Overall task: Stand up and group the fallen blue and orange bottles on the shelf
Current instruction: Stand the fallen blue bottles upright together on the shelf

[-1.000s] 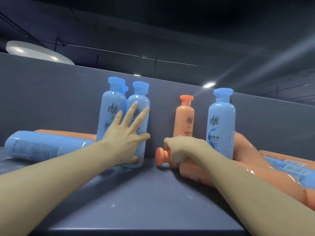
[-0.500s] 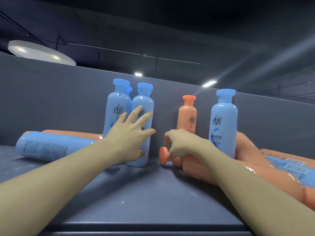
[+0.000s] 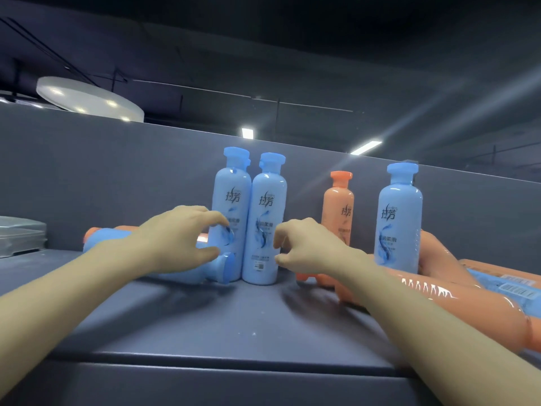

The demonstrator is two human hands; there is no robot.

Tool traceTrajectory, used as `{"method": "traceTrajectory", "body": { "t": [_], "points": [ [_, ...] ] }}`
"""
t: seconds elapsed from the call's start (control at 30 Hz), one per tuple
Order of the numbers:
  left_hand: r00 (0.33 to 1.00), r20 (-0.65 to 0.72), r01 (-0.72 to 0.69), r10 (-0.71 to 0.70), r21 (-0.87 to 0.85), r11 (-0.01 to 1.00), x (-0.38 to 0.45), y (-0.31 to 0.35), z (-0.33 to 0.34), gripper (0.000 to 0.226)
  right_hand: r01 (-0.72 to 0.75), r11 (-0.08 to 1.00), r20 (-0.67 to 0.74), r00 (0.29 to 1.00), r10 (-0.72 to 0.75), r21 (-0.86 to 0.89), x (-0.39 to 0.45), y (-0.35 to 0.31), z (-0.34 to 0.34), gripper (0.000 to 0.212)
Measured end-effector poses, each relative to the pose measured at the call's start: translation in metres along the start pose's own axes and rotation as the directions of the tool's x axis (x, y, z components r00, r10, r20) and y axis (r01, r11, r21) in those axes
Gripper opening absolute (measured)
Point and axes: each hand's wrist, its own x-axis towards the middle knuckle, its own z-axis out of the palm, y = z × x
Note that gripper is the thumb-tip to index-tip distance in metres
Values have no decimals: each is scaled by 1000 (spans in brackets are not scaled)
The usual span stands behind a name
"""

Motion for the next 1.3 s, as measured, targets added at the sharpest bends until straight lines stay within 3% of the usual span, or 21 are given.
{"method": "traceTrajectory", "body": {
  "t": [0.27,0.4,0.6,0.83,1.1,1.2,1.3],
  "points": [
    [949,291,91,-119,109,990,-12,-41,-1,71,56,998,43,998,-55,-15,5,-36,0,25],
    [913,359,121,-194,215,969,-10,-62,2,87,94,996,37,995,-93,-4,17,-54,1,23],
    [921,343,80,-183,293,953,-2,-74,14,90,120,988,26,992,-123,100,24,-63,12,25],
    [933,340,6,-118,311,950,13,-77,18,67,127,969,114,981,-154,213,22,-63,19,37],
    [969,226,25,-101,320,947,2,-66,4,62,114,953,114,982,-151,281,18,-64,20,36],
    [981,164,61,-106,258,964,-1,-66,0,59,84,904,62,991,-121,419,16,-61,14,34],
    [984,100,131,-148,153,979,-3,-67,-6,60,60,772,-22,998,-60,633,14,-56,4,34]
  ]
}}
